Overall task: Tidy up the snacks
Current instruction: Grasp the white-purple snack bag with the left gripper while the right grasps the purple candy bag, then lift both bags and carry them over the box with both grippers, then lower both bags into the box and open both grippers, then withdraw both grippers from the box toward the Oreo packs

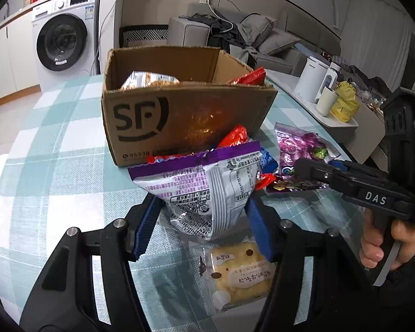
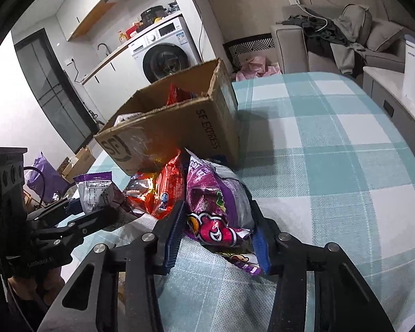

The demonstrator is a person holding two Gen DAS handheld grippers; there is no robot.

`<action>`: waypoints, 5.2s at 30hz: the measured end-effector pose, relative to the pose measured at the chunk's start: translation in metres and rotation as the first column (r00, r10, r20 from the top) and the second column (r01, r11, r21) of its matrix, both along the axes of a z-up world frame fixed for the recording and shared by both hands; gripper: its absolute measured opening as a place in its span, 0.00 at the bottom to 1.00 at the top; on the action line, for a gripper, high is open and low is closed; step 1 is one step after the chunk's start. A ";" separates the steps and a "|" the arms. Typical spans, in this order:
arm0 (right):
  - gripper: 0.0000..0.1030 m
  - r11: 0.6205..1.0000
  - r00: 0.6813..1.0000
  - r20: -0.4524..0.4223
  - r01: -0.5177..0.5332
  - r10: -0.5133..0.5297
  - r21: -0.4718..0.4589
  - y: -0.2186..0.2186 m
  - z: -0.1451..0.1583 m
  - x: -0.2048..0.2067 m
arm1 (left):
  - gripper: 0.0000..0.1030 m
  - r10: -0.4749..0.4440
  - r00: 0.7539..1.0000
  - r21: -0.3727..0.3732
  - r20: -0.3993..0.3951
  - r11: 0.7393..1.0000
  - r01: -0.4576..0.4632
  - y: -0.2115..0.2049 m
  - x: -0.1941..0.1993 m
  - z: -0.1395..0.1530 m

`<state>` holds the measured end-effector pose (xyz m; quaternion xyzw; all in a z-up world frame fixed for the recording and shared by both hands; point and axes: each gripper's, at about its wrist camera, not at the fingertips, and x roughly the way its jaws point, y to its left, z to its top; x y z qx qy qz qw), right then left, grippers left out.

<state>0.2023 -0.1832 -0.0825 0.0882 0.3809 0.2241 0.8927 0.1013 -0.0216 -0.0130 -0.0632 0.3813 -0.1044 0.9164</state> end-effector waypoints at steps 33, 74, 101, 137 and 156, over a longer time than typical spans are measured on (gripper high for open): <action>0.44 0.996 0.984 0.176 -0.052 0.038 0.073 0.004 0.092 -0.023 | 0.57 0.046 0.988 0.013 0.145 0.999 -0.049 0.038 -0.023 0.097; 0.44 0.994 0.976 0.203 -0.091 0.076 0.066 0.051 0.124 0.071 | 0.57 0.096 0.976 0.028 0.195 0.994 -0.103 0.058 0.071 0.123; 0.44 0.996 0.991 0.126 -0.061 0.054 0.059 0.078 0.085 0.130 | 0.57 0.104 0.988 0.107 0.113 0.987 -0.116 0.028 0.188 0.060; 0.79 1.000 0.986 0.168 -0.001 0.004 -0.019 0.069 0.086 0.138 | 0.76 0.125 0.989 0.072 0.077 0.989 -0.130 0.028 0.202 0.046; 1.00 1.000 0.988 0.156 -0.002 0.005 -0.017 0.027 0.091 0.082 | 0.99 0.176 0.979 0.067 0.106 0.981 -0.184 0.059 0.100 0.070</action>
